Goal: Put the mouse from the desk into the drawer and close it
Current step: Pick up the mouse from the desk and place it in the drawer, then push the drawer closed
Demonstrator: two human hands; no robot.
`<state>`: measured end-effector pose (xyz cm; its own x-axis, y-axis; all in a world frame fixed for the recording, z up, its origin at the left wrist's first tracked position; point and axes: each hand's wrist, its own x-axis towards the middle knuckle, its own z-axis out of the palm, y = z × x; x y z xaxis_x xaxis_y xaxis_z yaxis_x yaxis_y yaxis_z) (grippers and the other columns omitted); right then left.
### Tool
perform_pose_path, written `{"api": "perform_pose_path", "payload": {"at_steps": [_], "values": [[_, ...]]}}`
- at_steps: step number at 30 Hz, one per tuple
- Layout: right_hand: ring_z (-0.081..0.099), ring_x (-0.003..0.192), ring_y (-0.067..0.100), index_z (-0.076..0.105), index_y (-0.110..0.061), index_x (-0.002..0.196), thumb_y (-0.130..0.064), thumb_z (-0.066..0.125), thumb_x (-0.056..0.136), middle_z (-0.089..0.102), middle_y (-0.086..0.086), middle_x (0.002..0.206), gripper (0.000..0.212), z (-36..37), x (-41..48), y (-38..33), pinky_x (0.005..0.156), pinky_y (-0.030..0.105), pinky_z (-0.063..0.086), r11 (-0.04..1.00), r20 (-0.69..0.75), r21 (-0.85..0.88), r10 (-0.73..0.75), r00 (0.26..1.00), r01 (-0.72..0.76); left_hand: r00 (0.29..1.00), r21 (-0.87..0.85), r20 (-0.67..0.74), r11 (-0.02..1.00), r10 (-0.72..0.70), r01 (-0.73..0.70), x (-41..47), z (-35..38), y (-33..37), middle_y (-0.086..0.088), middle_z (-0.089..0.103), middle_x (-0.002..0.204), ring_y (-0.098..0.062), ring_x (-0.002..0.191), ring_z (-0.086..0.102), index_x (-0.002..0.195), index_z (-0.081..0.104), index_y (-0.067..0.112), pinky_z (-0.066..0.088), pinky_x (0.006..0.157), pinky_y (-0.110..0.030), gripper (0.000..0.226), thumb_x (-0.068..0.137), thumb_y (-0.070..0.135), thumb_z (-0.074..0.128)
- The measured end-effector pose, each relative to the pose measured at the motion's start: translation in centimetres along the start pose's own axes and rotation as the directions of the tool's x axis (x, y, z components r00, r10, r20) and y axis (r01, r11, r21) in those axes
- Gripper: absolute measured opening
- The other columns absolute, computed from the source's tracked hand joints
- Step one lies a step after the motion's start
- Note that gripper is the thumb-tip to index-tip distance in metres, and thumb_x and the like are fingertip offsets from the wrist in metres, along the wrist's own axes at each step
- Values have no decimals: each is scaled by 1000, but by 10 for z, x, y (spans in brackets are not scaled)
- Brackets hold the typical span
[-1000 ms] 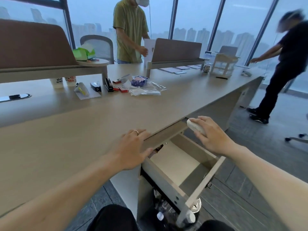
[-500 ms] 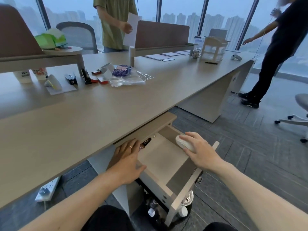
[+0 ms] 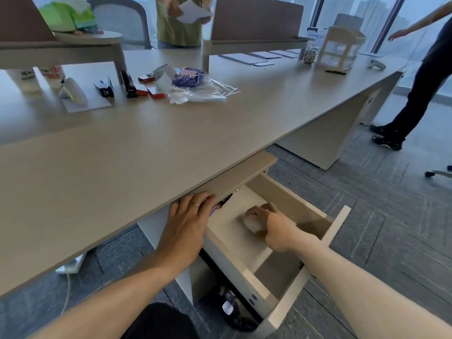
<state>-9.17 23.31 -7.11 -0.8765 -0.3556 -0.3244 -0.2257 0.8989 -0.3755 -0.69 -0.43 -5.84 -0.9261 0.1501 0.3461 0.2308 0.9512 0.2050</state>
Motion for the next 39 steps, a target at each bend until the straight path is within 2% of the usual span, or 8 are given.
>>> {"api": "perform_pose_path", "payload": {"at_steps": [11,23,27,31,33,35,37,39], "values": [[47,95,27,36,-32,136,-17,63,81,31,6,126,63,20,18,5,91,37,47,992,26,-110,-51,998,53,1000,-26,0,1000,-14,14,1,1,2,-1,51,137,-22,116,43,135,49,16,27,79,-33,83,57,-11,61],[41,133,38,15,-32,151,-33,70,82,15,10,154,88,12,2,-11,103,48,46,983,50,-186,17,999,-8,1000,-3,-10,1000,-18,18,1,-6,6,0,56,134,-24,115,50,133,52,16,40,82,-37,71,66,-6,59],[21,148,35,14,-27,155,-47,62,85,10,10,164,87,-19,-33,-16,118,51,29,980,-204,-198,-28,979,-13,999,29,10,999,-37,36,2,-10,10,-2,59,132,-26,112,53,133,54,15,43,83,-38,80,60,-8,75],[8,152,30,15,-19,157,-52,53,91,10,8,166,82,-33,-79,12,120,47,16,985,-556,51,164,815,-164,996,68,41,994,-85,82,-1,-14,13,-3,60,132,-26,112,52,135,53,14,46,85,-40,92,52,-8,83],[9,152,32,11,-16,158,-46,52,94,8,10,166,81,-29,-98,27,119,51,17,911,-566,348,393,724,-222,995,80,45,993,-90,86,-3,-16,15,-4,59,134,-27,114,51,137,52,14,45,87,-40,90,55,-8,82],[25,147,36,9,-12,157,-42,45,98,20,14,162,75,-18,-106,32,117,54,26,672,-341,697,618,709,-251,995,69,32,993,-93,91,-4,-18,16,-5,56,136,-29,118,50,138,51,14,42,92,-41,80,65,-8,75],[52,121,37,22,-15,152,-41,37,101,49,17,137,59,-1,-106,31,106,59,42,372,-70,894,670,739,-251,994,33,17,993,-112,111,-3,-18,17,-5,54,138,-29,120,47,139,50,16,39,96,-41,72,73,-7,69],[59,104,35,34,-22,142,-43,31,100,58,16,123,46,10,-102,24,92,62,52,238,26,945,631,775,-226,992,7,10,992,-124,124,-4,-17,16,-2,53,139,-27,121,46,140,49,19,38,98,-39,74,73,-9,67]]}}
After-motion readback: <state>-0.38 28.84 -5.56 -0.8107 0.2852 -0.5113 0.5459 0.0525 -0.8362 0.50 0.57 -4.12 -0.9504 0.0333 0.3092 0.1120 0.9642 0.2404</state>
